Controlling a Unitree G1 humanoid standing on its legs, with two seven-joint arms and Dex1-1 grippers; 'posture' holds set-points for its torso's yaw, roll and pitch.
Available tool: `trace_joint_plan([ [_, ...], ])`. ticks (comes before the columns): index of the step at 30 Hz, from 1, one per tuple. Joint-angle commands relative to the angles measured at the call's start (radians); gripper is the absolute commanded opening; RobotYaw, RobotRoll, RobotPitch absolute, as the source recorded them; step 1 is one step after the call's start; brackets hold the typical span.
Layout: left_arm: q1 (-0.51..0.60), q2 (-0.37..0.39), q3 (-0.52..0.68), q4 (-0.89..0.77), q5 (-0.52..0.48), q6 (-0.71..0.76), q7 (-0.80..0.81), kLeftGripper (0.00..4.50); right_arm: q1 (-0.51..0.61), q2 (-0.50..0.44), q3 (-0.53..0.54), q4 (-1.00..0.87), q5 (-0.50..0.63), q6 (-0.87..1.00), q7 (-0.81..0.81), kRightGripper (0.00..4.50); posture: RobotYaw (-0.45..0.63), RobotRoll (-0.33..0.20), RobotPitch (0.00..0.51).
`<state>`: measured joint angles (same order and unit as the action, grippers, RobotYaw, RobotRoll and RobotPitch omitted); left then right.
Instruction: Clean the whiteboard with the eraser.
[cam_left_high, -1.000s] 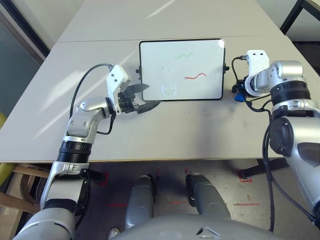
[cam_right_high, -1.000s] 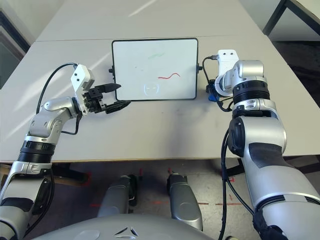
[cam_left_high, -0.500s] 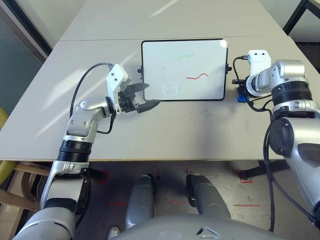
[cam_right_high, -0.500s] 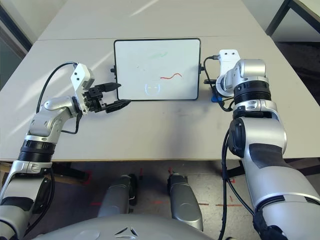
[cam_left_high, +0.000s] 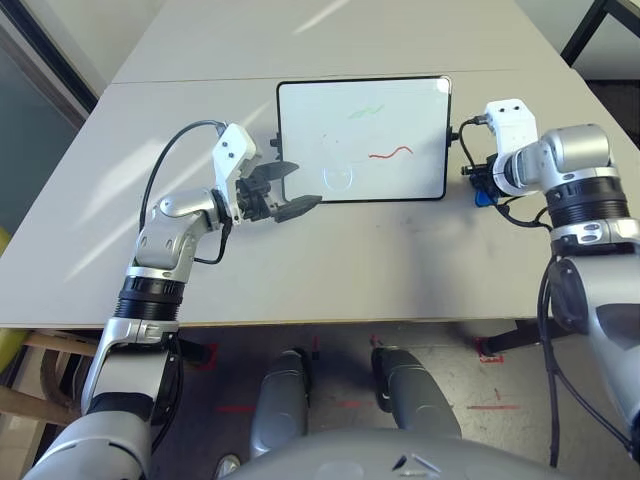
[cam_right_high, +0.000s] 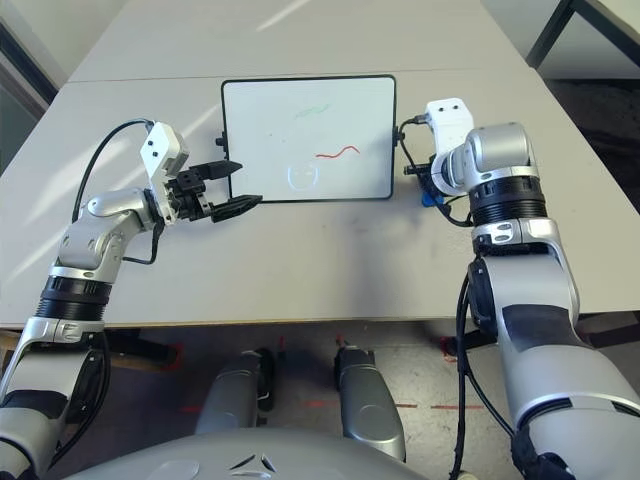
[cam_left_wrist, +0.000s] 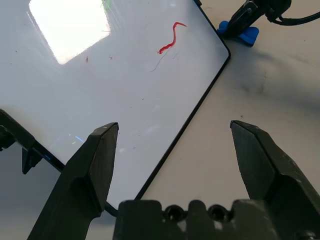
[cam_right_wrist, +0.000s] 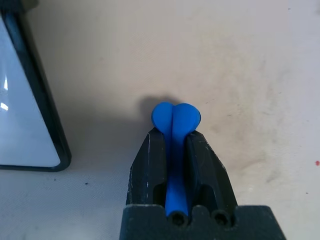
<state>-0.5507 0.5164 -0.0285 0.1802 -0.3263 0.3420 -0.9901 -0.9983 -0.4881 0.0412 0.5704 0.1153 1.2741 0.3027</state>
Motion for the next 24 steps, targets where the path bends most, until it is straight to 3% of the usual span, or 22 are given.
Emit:
trace_joint_plan([
  [1, -0.004, 0.005, -0.014, 0.016, 0.013, -0.007, -0.012, 4.5, 0.008, -0.067, 0.11, -0.09, -0.02, -0.057, 0.107, 0.27, -0.19, 0.0, 0.133],
  [5, -0.007, 0.008, -0.012, 0.022, 0.014, -0.011, -0.015, 4.5, 0.019, -0.201, 0.308, -0.249, -0.082, -0.236, 0.3, 0.27, -0.19, 0.0, 0.13],
  [11, -0.013, 0.006, -0.016, 0.026, 0.015, -0.014, -0.02, 4.5, 0.033, -0.315, 0.477, -0.477, -0.225, -0.473, 0.45, 0.27, -0.2, 0.0, 0.127],
  [14, -0.017, 0.004, -0.017, 0.028, 0.017, -0.016, -0.021, 4.5, 0.018, -0.315, 0.529, -0.519, -0.308, -0.545, 0.481, 0.27, -0.2, 0.0, 0.127],
  [24, -0.016, 0.003, -0.013, 0.032, 0.021, -0.021, -0.022, 4.5, -0.02, -0.239, 0.561, -0.465, -0.471, -0.678, 0.551, 0.27, -0.18, 0.0, 0.127],
])
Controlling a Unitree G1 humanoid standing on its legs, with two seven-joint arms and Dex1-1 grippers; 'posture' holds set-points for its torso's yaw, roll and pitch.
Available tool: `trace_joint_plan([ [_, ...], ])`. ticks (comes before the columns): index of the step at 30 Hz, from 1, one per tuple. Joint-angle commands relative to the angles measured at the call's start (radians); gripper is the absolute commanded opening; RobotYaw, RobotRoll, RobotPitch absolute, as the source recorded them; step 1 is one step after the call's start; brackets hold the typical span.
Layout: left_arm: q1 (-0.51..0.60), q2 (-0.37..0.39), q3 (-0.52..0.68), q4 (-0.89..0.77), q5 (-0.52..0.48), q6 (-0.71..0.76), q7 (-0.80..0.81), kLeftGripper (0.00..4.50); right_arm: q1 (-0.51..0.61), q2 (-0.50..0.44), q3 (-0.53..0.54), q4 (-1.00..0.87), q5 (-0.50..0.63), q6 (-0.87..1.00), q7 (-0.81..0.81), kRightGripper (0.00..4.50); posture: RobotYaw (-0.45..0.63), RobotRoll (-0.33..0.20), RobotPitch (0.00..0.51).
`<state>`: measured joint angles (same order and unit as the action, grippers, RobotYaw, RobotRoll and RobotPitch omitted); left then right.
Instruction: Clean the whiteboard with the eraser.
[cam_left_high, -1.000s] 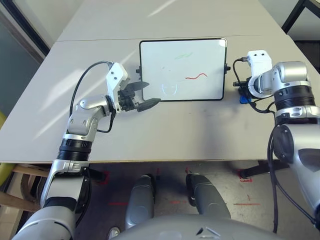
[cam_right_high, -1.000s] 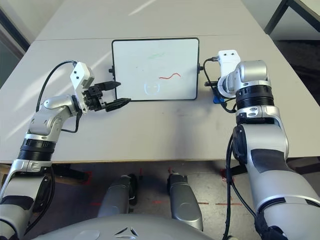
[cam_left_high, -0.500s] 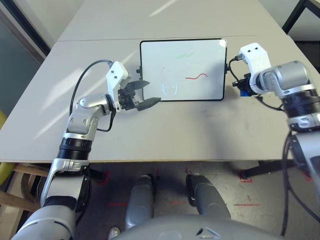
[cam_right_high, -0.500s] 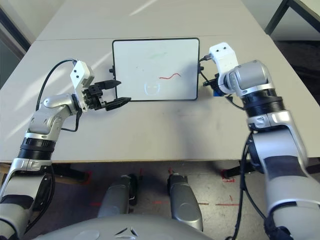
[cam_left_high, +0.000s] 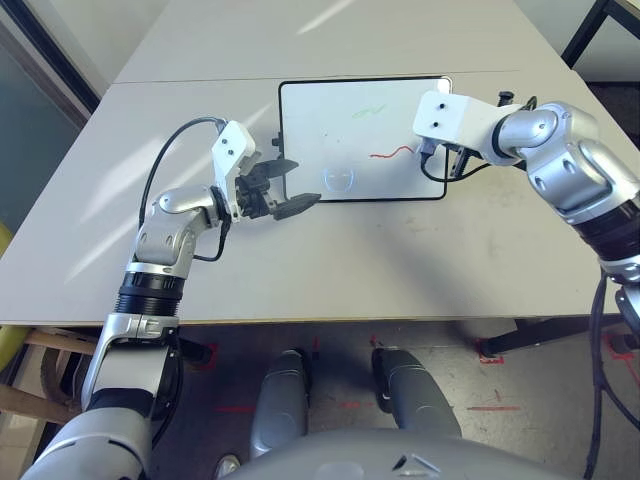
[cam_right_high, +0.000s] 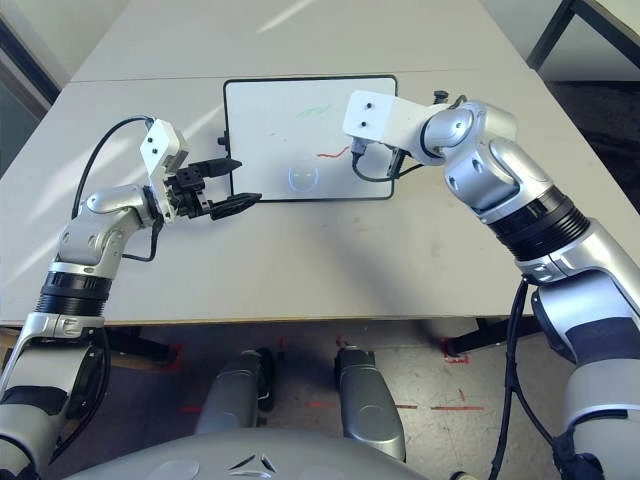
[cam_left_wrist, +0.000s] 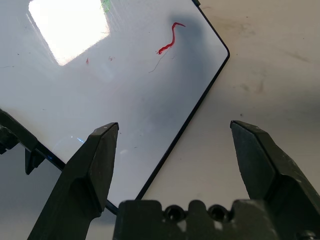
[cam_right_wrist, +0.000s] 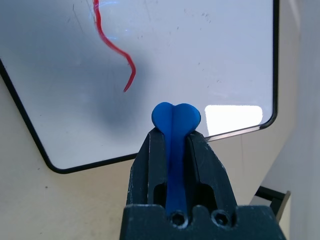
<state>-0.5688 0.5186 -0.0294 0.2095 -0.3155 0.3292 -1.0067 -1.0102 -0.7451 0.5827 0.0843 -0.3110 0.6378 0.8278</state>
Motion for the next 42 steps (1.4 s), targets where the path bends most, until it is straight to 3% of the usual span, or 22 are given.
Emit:
trace_joint_plan([
  [1, 0.003, 0.002, -0.011, 0.003, 0.011, -0.009, -0.005, 4.5, -0.01, 0.026, 0.021, 0.027, -0.056, -0.055, 0.035, 0.27, -0.18, 0.0, 0.126],
  [11, 0.01, 0.003, -0.007, 0.004, 0.01, -0.015, -0.001, 4.5, 0.005, 0.079, 0.003, 0.11, -0.136, -0.149, 0.082, 0.25, -0.17, 0.0, 0.126],
  [42, 0.033, 0.014, 0.0, 0.002, 0.008, -0.028, -0.002, 4.5, -0.036, 0.217, -0.039, 0.359, -0.209, -0.288, 0.07, 0.25, -0.15, 0.0, 0.136],
])
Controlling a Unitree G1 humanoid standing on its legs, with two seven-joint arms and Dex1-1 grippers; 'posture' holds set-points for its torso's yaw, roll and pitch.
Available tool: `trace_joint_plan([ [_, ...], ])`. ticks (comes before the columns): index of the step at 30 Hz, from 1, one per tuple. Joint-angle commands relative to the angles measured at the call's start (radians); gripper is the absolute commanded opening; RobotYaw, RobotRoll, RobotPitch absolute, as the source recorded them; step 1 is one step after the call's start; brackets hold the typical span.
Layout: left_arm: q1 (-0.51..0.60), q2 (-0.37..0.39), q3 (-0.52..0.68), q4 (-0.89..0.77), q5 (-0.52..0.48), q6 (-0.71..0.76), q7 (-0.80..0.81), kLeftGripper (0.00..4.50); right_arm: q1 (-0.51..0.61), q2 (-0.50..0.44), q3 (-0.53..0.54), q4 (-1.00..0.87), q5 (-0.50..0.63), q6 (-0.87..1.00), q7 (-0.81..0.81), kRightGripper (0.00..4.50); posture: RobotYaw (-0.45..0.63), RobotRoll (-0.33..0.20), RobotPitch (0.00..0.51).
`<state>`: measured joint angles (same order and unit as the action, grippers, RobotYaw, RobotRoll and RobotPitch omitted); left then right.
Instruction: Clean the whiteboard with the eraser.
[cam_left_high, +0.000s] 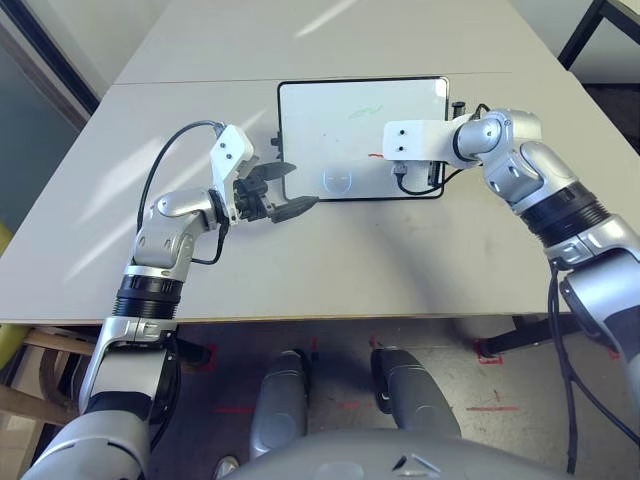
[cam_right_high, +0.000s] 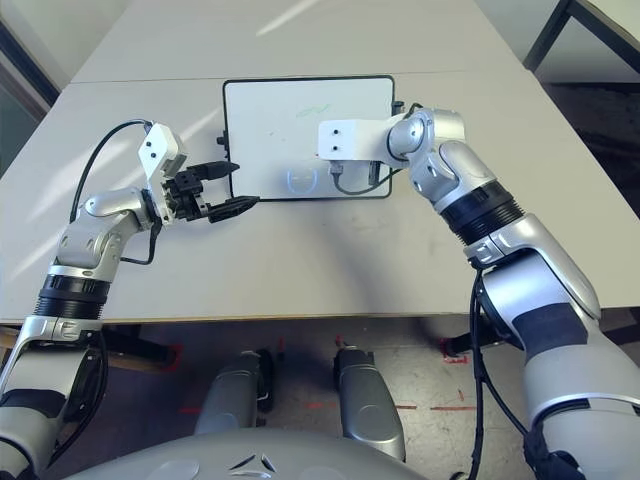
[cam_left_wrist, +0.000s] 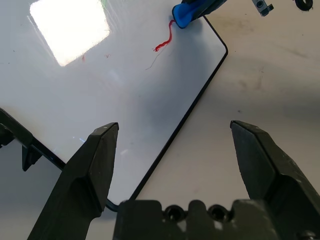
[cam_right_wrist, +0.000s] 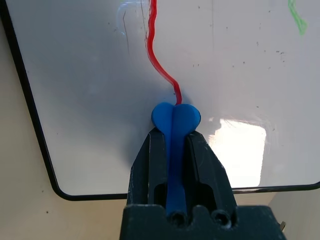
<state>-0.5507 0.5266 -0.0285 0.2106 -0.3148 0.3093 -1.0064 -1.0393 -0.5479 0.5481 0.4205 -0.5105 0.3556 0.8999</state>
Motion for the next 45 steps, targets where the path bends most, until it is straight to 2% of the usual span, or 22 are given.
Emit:
trace_joint_plan([
  [1, 0.016, 0.006, 0.0, 0.001, 0.007, -0.009, -0.002, 4.5, -0.009, 0.026, -0.006, 0.026, -0.012, -0.008, -0.002, 0.25, -0.15, 0.0, 0.136],
  [15, 0.02, 0.003, 0.001, -0.002, 0.006, -0.009, 0.004, 4.5, -0.023, 0.107, -0.004, 0.02, -0.027, -0.013, 0.021, 0.24, -0.14, 0.0, 0.133],
  [29, 0.02, 0.002, -0.001, -0.023, 0.0, 0.006, 0.009, 4.5, -0.047, 0.022, -0.003, 0.129, -0.088, -0.043, 0.033, 0.23, -0.14, 0.0, 0.132],
  [36, 0.02, 0.001, -0.003, -0.037, -0.002, 0.018, 0.012, 4.5, -0.02, -0.029, 0.005, 0.129, -0.097, -0.073, 0.067, 0.23, -0.15, 0.0, 0.135],
  [45, 0.022, 0.001, -0.001, -0.055, -0.004, 0.035, 0.017, 4.5, -0.015, 0.004, -0.007, 0.102, -0.084, -0.071, 0.083, 0.23, -0.15, 0.0, 0.14],
])
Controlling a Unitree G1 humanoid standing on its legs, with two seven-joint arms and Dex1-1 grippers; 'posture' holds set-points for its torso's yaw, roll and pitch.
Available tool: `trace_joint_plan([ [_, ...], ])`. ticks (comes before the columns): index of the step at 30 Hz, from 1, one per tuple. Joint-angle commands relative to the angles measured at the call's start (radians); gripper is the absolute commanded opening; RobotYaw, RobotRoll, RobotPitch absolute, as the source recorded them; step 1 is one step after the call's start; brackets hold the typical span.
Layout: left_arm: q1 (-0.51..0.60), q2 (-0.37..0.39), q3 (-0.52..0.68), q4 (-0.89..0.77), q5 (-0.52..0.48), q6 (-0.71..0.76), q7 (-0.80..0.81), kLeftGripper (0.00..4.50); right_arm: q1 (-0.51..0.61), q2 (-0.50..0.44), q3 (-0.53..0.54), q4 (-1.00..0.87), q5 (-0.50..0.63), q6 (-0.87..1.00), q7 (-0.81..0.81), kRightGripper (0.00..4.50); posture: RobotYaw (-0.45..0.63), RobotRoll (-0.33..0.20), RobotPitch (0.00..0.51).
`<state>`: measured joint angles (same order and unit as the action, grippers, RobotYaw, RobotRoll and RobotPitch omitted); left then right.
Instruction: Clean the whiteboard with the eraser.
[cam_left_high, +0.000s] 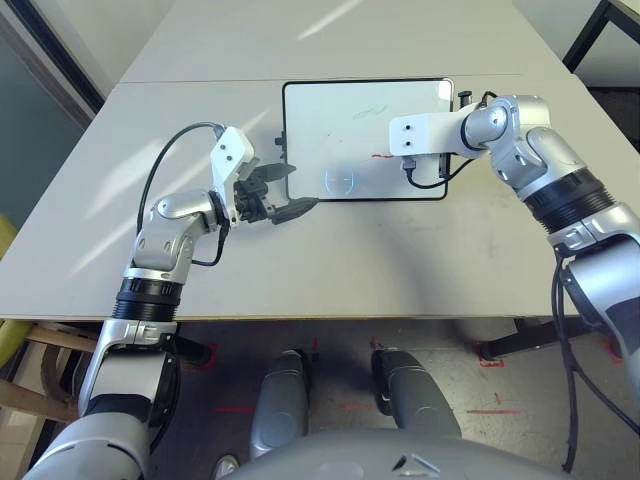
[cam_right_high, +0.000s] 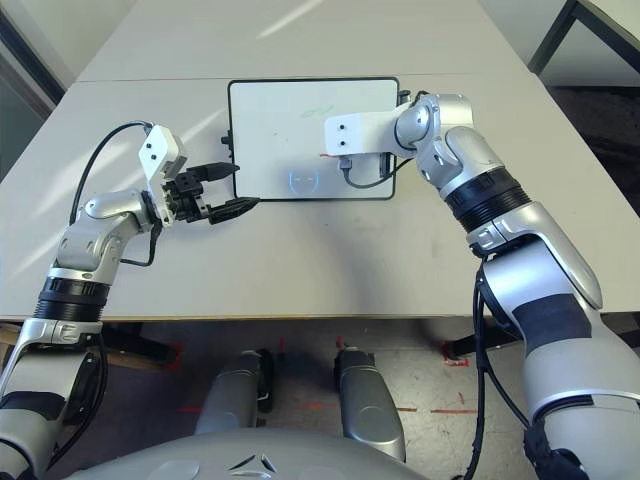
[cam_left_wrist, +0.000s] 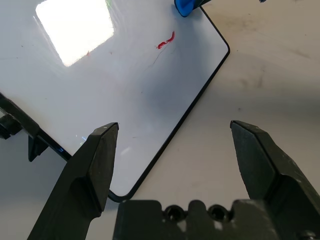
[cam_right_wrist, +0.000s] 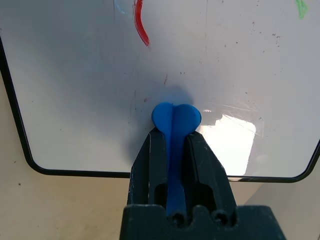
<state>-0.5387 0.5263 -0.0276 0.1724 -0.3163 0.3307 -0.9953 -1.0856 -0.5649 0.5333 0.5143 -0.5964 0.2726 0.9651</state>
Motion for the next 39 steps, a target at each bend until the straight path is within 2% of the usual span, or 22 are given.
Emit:
trace_joint_plan([
  [1, 0.01, 0.002, -0.001, -0.019, -0.003, 0.015, 0.007, 4.5, 0.03, 0.029, 0.007, 0.002, 0.004, 0.014, 0.02, 0.23, -0.15, 0.0, 0.14],
  [21, 0.017, 0.002, 0.004, -0.047, -0.008, 0.039, 0.023, 4.5, 0.025, 0.119, 0.011, -0.031, -0.003, 0.039, 0.028, 0.23, -0.13, 0.0, 0.141],
  [31, 0.027, 0.003, 0.008, -0.061, -0.01, 0.045, 0.027, 4.5, -0.005, 0.164, 0.005, 0.017, -0.003, 0.031, 0.006, 0.22, -0.12, 0.0, 0.14],
  [39, 0.031, 0.004, 0.01, -0.064, -0.01, 0.045, 0.028, 4.5, -0.052, 0.216, -0.024, 0.1, 0.05, 0.089, 0.033, 0.22, -0.12, 0.0, 0.138],
])
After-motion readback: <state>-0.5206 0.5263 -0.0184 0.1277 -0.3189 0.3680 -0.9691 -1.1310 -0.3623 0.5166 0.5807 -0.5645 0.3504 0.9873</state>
